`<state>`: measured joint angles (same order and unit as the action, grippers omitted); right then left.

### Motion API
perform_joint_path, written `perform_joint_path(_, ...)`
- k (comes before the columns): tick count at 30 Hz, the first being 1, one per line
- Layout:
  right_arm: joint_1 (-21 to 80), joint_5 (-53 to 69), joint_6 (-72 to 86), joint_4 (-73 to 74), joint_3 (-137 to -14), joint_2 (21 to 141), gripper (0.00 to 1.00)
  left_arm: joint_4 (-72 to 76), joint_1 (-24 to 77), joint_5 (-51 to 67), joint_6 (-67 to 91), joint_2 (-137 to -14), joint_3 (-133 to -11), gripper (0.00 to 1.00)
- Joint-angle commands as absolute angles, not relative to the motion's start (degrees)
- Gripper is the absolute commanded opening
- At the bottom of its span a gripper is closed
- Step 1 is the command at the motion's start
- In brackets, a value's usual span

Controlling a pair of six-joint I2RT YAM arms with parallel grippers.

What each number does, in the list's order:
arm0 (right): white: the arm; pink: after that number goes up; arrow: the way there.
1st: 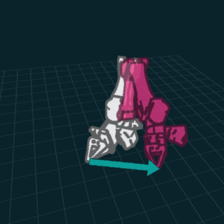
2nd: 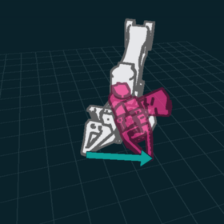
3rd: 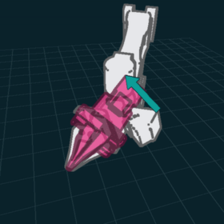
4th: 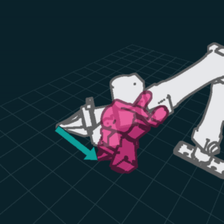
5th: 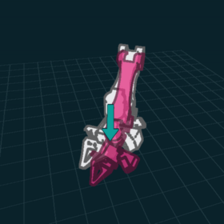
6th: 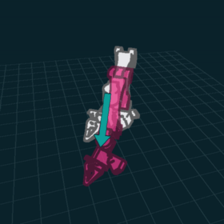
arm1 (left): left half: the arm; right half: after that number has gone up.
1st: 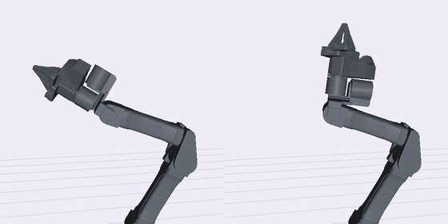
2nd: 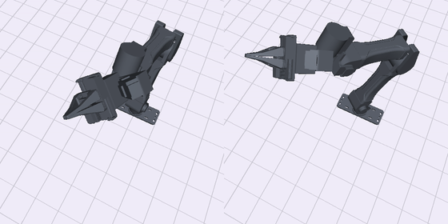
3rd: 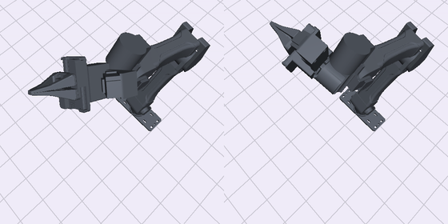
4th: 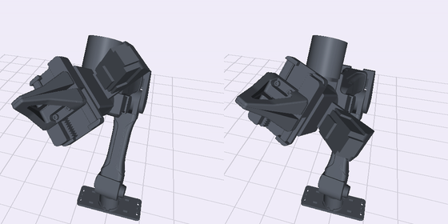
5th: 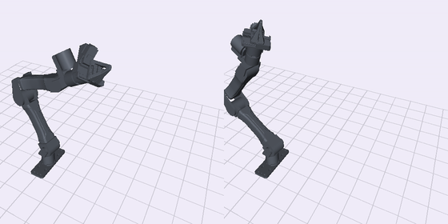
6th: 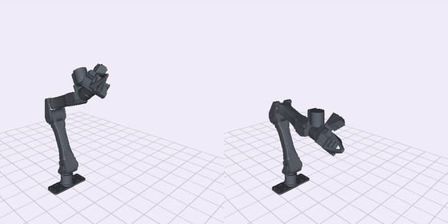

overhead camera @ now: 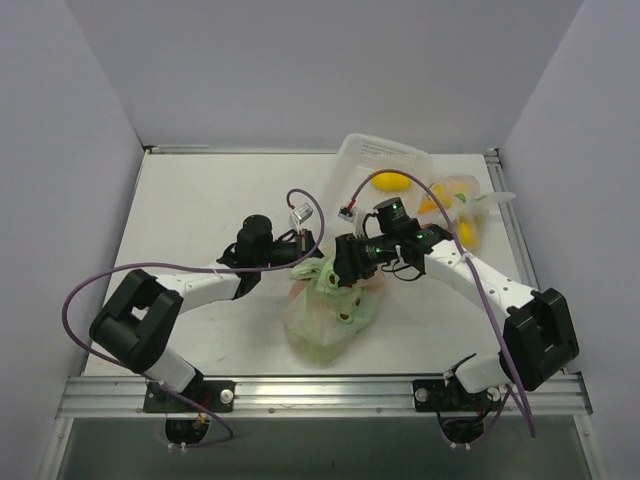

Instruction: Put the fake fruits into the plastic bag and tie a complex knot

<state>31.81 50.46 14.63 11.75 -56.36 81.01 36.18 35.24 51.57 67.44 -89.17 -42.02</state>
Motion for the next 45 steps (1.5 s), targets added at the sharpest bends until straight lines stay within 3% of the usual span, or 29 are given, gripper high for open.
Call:
perform_joint_path(1, 30.77, 50.18, 20.56, 0.46, -63.0, 83.75, 0.55, 46.41, 34.9, 55.02, 70.84, -88.42, -43.07, 0.0)
perform_joint_path(6, 31.38, 52.12, 25.22, -5.96, -67.32, 86.74, 0.55, 45.62, 32.78, 56.86, 69.27, -86.66, -41.92, 0.0)
perform_joint_path(11, 33.92, 51.42, 31.44, -12.2, -62.34, 86.66, 0.56, 43.59, 32.78, 56.43, 65.13, -87.97, -42.71, 0.0)
perform_joint_path(16, 34.8, 52.03, 33.49, -17.4, -58.45, 86.04, 0.56, 62.18, 36.47, 57.04, 73.29, -92.72, -41.58, 0.0)
perform_joint_path(26, 32.7, 55.97, 28.83, -19.69, -63.28, 88.77, 0.55, 73.83, 37.0, 61.08, 79.63, -90.01, -33.93, 0.0)
perform_joint_path(35, 35.77, 56.43, 16.62, -7.15, -65.22, 87.45, 0.57, 70.31, 36.12, 61.97, 75.41, -87.53, -31.37, 0.0)
perform_joint_path(40, 35.6, 53.62, 8.36, 5.25, -64.69, 83.42, 0.69, 70.58, 33.59, 60.03, 74.79, -90.08, -34.36, 0.0)
perform_joint_path(42, 34.63, 52.56, 3.97, 11.41, -64.6, 81.66, 0.77, 70.58, 32.79, 59.77, 74.71, -90.7, -34.8, 0.0)
perform_joint_path(45, 32.97, 51.94, 0.45, 18.44, -65.21, 78.85, 0.8, 70.58, 32.69, 59.59, 74.27, -91.23, -35.59, 0.0)
